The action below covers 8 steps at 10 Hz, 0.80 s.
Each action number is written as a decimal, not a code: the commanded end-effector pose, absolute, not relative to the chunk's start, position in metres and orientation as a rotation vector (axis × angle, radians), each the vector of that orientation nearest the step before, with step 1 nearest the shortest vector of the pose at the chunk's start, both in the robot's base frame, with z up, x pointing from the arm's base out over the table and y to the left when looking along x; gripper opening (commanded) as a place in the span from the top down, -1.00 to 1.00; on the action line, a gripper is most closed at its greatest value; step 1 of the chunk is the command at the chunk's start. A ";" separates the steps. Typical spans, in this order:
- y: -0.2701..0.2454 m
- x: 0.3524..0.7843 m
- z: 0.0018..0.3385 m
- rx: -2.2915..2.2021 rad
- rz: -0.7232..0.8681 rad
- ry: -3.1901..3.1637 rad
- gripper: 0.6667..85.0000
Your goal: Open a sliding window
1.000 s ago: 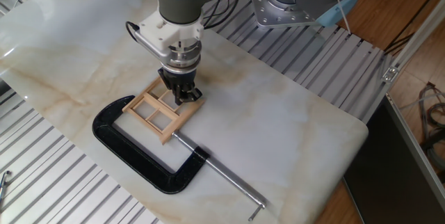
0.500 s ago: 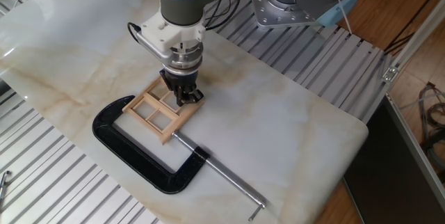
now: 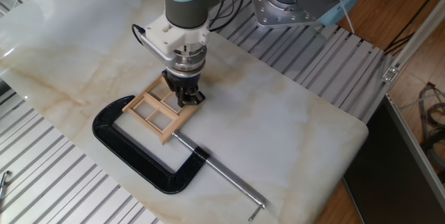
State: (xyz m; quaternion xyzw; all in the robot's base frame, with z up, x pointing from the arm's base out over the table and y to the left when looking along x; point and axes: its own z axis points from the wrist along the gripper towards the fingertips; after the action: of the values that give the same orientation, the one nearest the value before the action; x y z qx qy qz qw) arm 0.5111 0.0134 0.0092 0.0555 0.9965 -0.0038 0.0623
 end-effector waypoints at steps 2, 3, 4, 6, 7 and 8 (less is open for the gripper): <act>0.019 0.512 0.011 0.199 0.025 3.012 1.00; 0.019 0.512 0.011 0.202 0.025 3.014 1.00; 0.019 0.512 0.011 0.204 0.025 3.013 1.00; 0.020 0.511 0.012 0.201 0.008 3.022 1.00; 0.018 0.511 0.012 0.192 0.001 3.024 1.00; 0.016 0.511 0.012 0.175 -0.014 3.026 1.00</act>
State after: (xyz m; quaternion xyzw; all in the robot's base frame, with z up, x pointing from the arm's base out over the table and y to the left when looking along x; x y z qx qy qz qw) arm 0.5105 0.0167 0.0103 0.0588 0.9966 -0.0030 0.0569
